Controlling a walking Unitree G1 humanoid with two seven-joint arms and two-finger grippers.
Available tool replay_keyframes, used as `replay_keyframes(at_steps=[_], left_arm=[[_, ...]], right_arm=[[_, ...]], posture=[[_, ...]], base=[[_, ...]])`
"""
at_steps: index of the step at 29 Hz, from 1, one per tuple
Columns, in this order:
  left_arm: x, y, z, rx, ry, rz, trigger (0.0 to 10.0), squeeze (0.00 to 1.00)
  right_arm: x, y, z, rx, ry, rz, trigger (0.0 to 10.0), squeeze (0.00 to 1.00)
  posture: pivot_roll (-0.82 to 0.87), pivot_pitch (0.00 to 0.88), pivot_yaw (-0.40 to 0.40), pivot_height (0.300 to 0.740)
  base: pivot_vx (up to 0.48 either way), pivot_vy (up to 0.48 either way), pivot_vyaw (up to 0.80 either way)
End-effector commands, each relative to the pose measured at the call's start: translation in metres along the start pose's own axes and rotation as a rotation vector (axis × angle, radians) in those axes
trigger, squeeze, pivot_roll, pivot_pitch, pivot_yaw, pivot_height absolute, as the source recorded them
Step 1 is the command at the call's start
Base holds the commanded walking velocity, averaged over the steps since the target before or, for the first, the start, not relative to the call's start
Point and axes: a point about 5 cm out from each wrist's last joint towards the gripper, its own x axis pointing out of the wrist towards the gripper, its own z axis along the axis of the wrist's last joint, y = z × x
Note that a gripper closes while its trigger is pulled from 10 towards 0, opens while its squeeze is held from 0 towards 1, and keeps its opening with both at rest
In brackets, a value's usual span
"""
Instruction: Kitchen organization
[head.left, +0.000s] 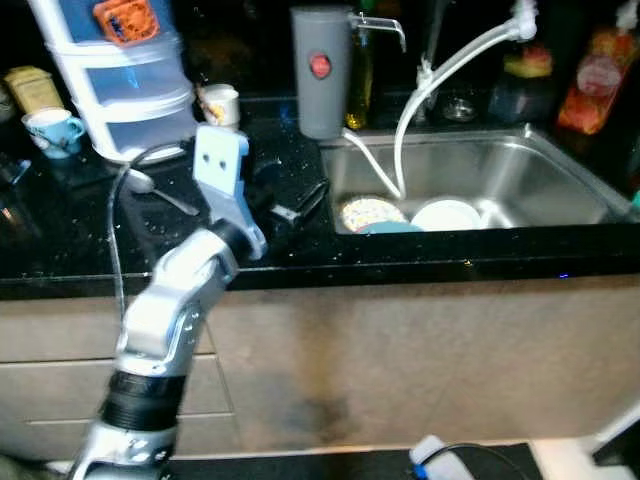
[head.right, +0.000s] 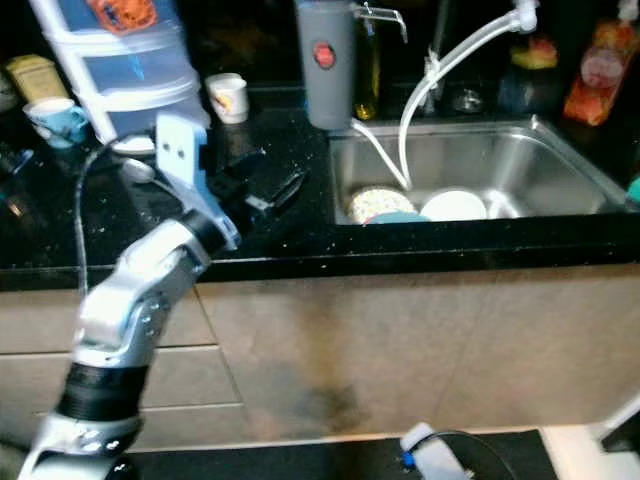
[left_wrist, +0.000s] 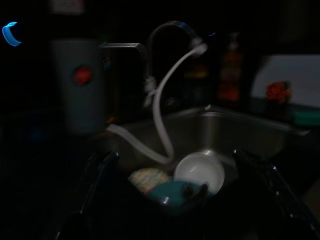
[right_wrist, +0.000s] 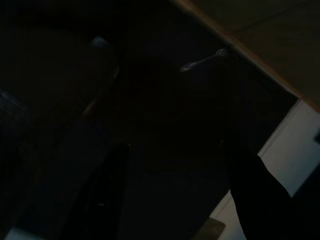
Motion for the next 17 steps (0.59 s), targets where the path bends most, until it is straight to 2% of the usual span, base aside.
replay_keyframes(at_steps=[1,9,17], left_arm=[[-0.004,0.007,-0.001,0.023,0.021,0.030,10.0,0.00],[-0.006,0.008,-0.004,0.055,0.036,0.053,10.0,0.00],[-0.010,0.018,-0.004,0.084,0.037,0.094,10.0,0.00]], right_arm=[[0.002,0.002,0.009,0.001,-0.027,0.010,10.0,0.00],[0.002,0.002,0.010,-0.008,-0.029,0.020,10.0,0.00],[0.002,0.002,0.011,-0.005,-0.031,0.017,10.0,0.00]], posture=[[0.01,0.000,0.018,0.740],[0.01,0.000,0.018,0.740],[0.01,0.000,0.015,0.740]], base=[[0.000,0.000,0.80],[0.000,0.000,0.80],[0.000,0.000,0.80]])
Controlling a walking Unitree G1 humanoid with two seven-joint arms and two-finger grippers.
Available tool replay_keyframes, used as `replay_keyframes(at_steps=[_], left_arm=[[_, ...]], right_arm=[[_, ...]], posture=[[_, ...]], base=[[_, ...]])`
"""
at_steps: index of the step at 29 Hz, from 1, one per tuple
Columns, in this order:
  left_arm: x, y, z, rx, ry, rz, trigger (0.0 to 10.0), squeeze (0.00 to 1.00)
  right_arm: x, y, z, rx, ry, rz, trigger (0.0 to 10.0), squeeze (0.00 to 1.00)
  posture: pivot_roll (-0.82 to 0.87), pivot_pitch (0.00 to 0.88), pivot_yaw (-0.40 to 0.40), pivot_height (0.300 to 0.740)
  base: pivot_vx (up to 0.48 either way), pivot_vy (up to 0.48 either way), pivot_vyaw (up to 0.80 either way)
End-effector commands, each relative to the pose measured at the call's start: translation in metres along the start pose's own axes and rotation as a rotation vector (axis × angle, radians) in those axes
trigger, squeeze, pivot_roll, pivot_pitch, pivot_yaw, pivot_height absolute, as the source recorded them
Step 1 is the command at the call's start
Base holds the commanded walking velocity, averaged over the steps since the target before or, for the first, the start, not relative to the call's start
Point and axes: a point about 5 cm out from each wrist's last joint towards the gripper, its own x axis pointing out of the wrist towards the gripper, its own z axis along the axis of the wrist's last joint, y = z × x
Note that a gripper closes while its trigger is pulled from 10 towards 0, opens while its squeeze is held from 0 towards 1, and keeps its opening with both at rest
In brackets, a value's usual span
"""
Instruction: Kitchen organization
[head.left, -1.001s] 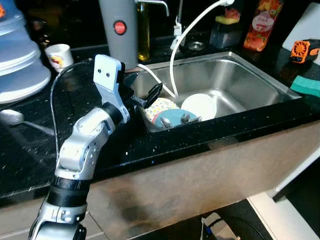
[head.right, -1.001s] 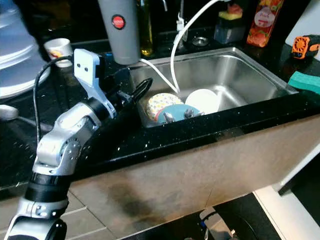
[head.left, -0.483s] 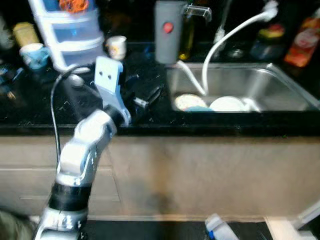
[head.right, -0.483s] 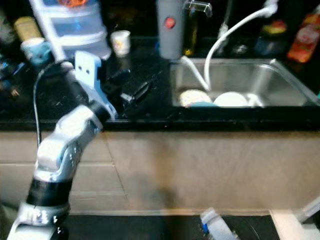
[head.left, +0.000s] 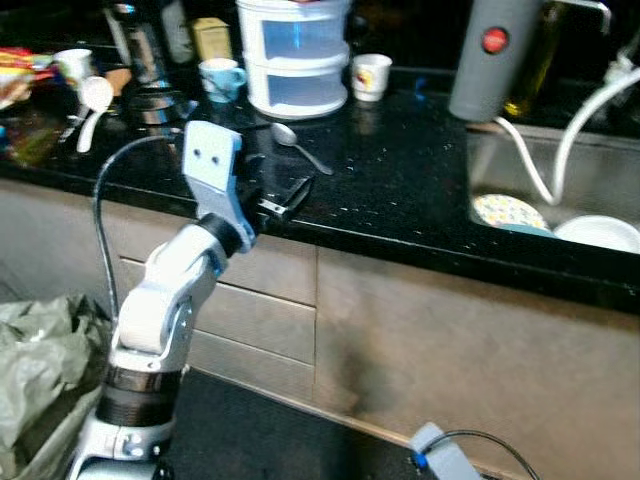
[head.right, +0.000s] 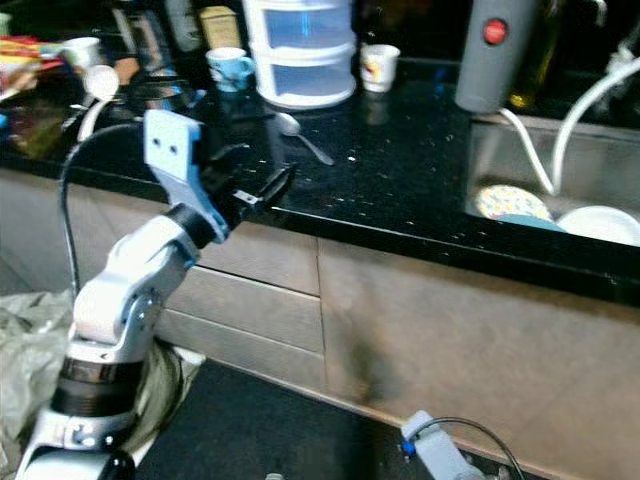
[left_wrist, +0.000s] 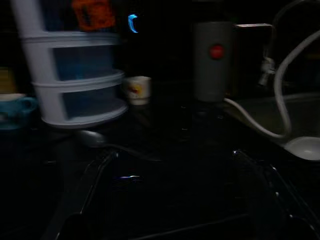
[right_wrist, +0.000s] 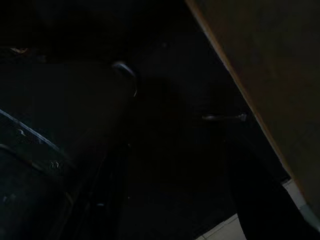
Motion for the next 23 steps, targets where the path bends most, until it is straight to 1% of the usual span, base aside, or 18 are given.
replay_keyframes(at_steps=[1,2,3,5,6,13,23], left_arm=[[-0.002,0.004,-0.003,0.014,0.016,0.019,10.0,0.00],[-0.003,0.006,-0.003,0.017,0.017,0.022,10.0,0.00],[-0.003,0.008,-0.002,0.034,0.019,0.030,10.0,0.00],[-0.004,0.011,-0.002,0.046,0.021,0.036,10.0,0.00],[-0.006,0.016,0.000,0.054,0.019,0.054,10.0,0.00],[-0.009,0.025,0.005,0.057,-0.004,0.088,10.0,0.00],[-0.008,0.024,0.004,0.062,-0.002,0.082,10.0,0.00]], right_arm=[[0.000,-0.001,0.000,0.006,-0.004,-0.005,10.0,0.00],[0.000,-0.001,0.000,0.007,-0.005,-0.005,10.0,0.00],[0.000,-0.002,0.000,-0.013,-0.001,-0.017,10.0,0.00],[0.000,-0.003,0.000,-0.011,-0.004,-0.025,10.0,0.00],[-0.001,-0.003,0.000,-0.005,-0.008,-0.032,10.0,0.00],[-0.001,-0.003,0.000,-0.009,-0.004,-0.032,10.0,0.00],[-0.001,-0.004,0.000,-0.008,-0.003,-0.035,10.0,0.00]], posture=[[0.01,0.000,0.015,0.740],[0.01,0.000,0.015,0.740],[0.01,0.000,0.014,0.740],[0.01,0.000,0.012,0.740],[0.01,0.000,0.012,0.740],[0.01,0.000,0.010,0.740],[0.01,0.000,0.009,0.740]], base=[[0.000,0.000,0.80],[0.000,0.000,0.80],[0.000,0.000,0.00],[0.000,0.000,0.00],[0.000,0.000,0.00],[0.000,0.000,0.00],[0.275,0.000,0.00]])
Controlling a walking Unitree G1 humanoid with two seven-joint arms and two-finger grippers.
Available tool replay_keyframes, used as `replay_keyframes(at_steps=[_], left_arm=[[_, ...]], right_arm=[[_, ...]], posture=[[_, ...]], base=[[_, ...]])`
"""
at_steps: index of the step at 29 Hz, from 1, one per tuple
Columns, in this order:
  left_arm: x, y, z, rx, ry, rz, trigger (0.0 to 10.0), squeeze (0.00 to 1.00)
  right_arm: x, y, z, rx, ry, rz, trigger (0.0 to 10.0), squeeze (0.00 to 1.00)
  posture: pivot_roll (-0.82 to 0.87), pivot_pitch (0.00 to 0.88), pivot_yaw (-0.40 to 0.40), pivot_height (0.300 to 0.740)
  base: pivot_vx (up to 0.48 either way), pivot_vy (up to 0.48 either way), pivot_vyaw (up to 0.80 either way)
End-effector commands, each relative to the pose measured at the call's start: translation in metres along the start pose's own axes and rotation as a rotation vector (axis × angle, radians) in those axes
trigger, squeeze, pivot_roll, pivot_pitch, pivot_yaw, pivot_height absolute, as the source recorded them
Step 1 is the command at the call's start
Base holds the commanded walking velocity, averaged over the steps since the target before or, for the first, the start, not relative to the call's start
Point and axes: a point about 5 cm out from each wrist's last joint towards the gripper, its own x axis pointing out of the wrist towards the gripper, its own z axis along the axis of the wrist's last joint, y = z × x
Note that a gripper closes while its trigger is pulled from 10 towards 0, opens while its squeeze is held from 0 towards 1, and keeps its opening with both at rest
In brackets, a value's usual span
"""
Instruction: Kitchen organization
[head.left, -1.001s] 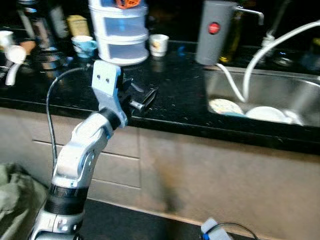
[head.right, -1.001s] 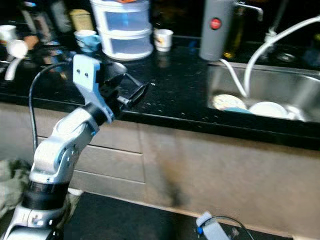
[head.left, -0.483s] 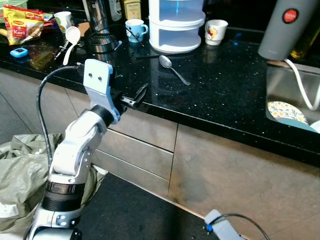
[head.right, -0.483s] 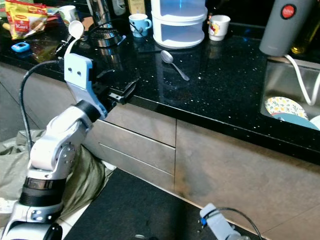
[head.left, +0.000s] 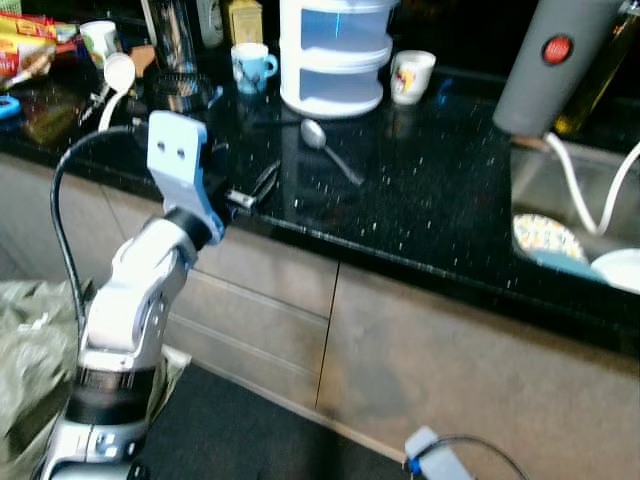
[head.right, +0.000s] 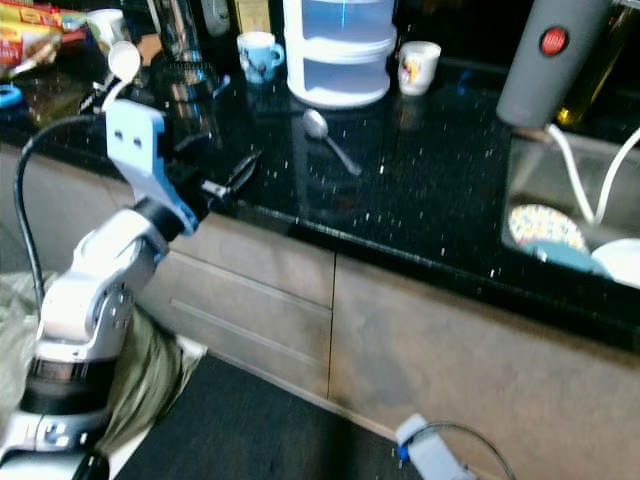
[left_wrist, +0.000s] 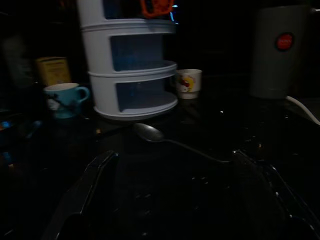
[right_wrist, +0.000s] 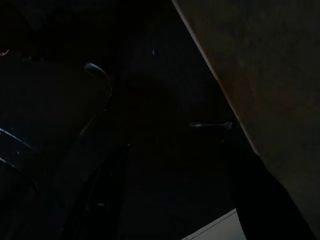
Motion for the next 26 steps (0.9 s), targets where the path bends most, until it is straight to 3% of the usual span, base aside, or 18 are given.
replay_keyframes(at_steps=[1,7,17,26], left_arm=[[0.0010,0.0000,-0.0025,0.011,0.014,-0.005,10.0,0.00],[0.0013,-0.0008,-0.0025,0.013,0.013,-0.008,10.0,0.00],[0.0021,-0.0026,-0.0001,0.014,0.008,-0.017,10.0,0.00],[0.0005,-0.0021,0.0036,0.023,0.005,-0.044,10.0,0.00]], right_arm=[[-0.0004,0.0011,-0.0037,0.004,0.014,0.001,10.0,0.00],[-0.0003,0.0015,-0.0043,0.012,0.019,0.002,10.0,0.00],[-0.0003,0.0013,-0.0075,-0.044,0.070,0.006,10.0,0.00],[-0.0003,0.0010,-0.0081,-0.062,0.077,-0.004,10.0,0.00]], posture=[[0.01,0.000,0.010,0.740],[0.01,0.000,0.009,0.740],[0.02,0.000,0.007,0.740],[0.02,0.000,0.010,0.740]], base=[[0.262,0.000,0.00],[0.263,0.000,0.00],[0.194,0.000,-0.78],[0.000,0.000,0.00]])
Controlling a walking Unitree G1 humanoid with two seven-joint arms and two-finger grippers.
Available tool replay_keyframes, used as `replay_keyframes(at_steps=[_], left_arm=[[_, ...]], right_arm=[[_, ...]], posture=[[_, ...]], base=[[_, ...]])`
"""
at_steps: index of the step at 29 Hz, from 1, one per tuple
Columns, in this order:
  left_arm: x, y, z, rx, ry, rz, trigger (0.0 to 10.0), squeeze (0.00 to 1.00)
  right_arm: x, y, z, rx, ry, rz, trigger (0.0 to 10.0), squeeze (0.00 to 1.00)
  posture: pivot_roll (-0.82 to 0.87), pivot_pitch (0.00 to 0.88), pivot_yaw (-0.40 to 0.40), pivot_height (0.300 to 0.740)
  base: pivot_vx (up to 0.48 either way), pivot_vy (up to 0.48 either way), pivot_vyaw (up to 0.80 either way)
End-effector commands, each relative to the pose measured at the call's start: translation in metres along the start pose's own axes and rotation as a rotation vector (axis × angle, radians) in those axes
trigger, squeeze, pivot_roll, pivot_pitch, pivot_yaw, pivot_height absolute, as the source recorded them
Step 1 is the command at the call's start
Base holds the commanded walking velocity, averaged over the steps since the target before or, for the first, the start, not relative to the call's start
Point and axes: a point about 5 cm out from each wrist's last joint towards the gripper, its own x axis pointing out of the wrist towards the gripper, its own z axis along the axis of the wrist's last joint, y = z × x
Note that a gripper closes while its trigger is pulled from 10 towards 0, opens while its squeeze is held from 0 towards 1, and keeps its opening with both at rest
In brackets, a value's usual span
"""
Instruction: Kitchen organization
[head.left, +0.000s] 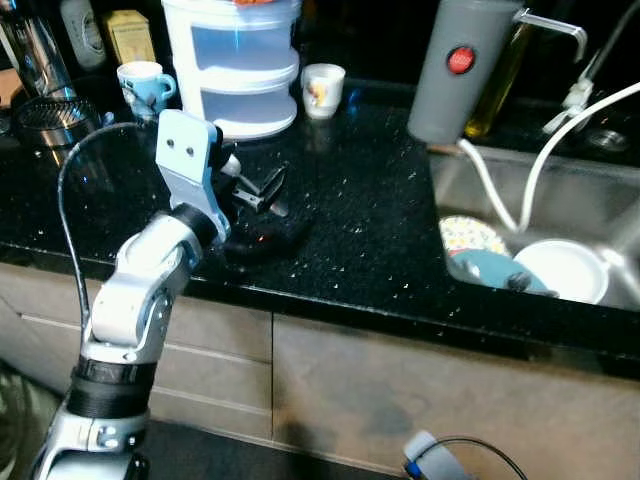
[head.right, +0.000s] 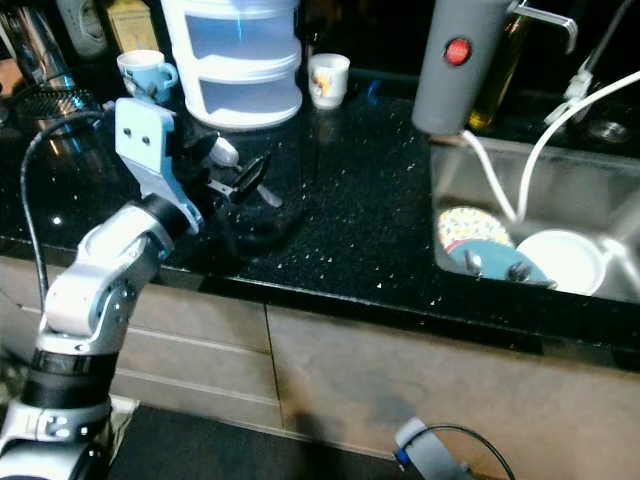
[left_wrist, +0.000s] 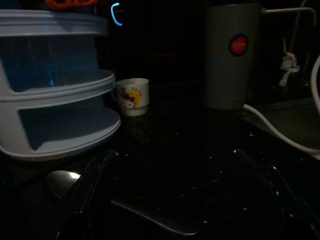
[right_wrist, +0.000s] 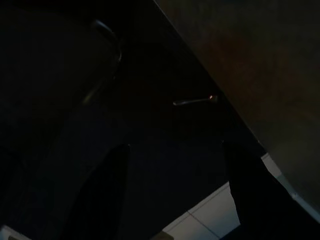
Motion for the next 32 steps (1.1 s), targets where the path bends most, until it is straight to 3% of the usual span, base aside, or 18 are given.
replay_keyframes(at_steps=[1,4,6,7,11,12,14,18,24,25,26,30,31,32], left_arm=[[-0.004,0.005,0.002,0.013,0.008,-0.005,10.0,0.00],[-0.007,0.016,0.006,0.068,0.026,-0.005,10.0,0.00],[-0.008,0.039,0.009,0.154,0.064,0.043,10.0,0.00],[-0.008,0.039,0.009,0.154,0.064,0.043,10.0,0.00],[-0.012,0.081,0.001,0.377,0.227,0.114,10.0,0.00],[-0.012,0.081,0.001,0.377,0.227,0.114,10.0,0.00],[-0.012,0.097,0.001,0.482,0.291,0.127,10.0,0.00],[-0.009,0.114,0.003,0.558,0.334,0.142,10.0,0.00],[0.001,0.127,0.007,0.525,0.312,0.193,10.0,0.00],[0.005,0.129,0.006,0.444,0.274,0.207,10.0,0.00],[0.005,0.129,0.006,0.444,0.274,0.207,10.0,0.00],[0.014,0.128,0.002,0.161,0.178,0.220,10.0,0.00],[0.014,0.128,0.002,0.161,0.178,0.220,10.0,0.00],[0.015,0.129,0.000,0.105,0.165,0.231,10.0,0.00]], right_arm=[[-0.001,-0.002,-0.004,0.004,0.017,-0.005,10.0,0.00],[-0.001,-0.002,-0.004,0.006,0.017,-0.004,10.0,0.00],[-0.001,-0.002,-0.004,0.007,0.016,-0.004,10.0,0.00],[-0.001,-0.002,-0.004,0.007,0.016,-0.004,10.0,0.00],[-0.001,-0.001,-0.004,0.004,0.016,-0.003,10.0,0.00],[-0.001,-0.001,-0.004,0.004,0.016,-0.003,10.0,0.00],[-0.001,-0.001,-0.005,0.006,0.015,-0.003,10.0,0.00],[-0.002,-0.001,-0.008,0.006,0.015,-0.003,10.0,0.00],[-0.002,0.001,-0.013,0.005,0.018,-0.003,10.0,0.00],[-0.003,0.001,-0.014,0.006,0.020,-0.004,10.0,0.00],[-0.003,0.001,-0.014,0.006,0.020,-0.004,10.0,0.00],[-0.003,0.002,-0.017,0.002,0.021,-0.001,10.0,0.00],[-0.003,0.002,-0.017,0.002,0.021,-0.001,10.0,0.00],[-0.003,0.002,-0.018,0.001,0.022,0.000,10.0,0.00]], posture=[[0.02,0.000,0.010,0.740],[0.01,0.000,0.010,0.740],[0.02,0.000,0.009,0.740],[0.02,0.000,0.009,0.740],[0.01,0.000,0.015,0.740],[0.01,0.000,0.015,0.740],[0.01,0.000,0.016,0.740],[0.00,0.000,0.018,0.740],[-0.02,0.006,0.016,0.740],[-0.02,0.011,0.014,0.740],[-0.02,0.011,0.014,0.740],[-0.03,0.033,0.003,0.740],[-0.03,0.033,0.003,0.740],[-0.03,0.039,0.000,0.740]], base=[[0.000,0.000,0.00],[0.000,0.000,0.00],[0.000,0.000,0.00],[0.000,0.000,0.00],[0.000,0.000,0.00],[0.000,0.000,0.00],[0.000,0.000,0.00],[0.000,0.000,0.00],[0.000,0.000,0.00],[0.000,0.000,0.00],[0.000,0.000,0.00],[0.000,0.000,0.00],[0.000,0.000,0.00],[0.000,0.000,0.00]])
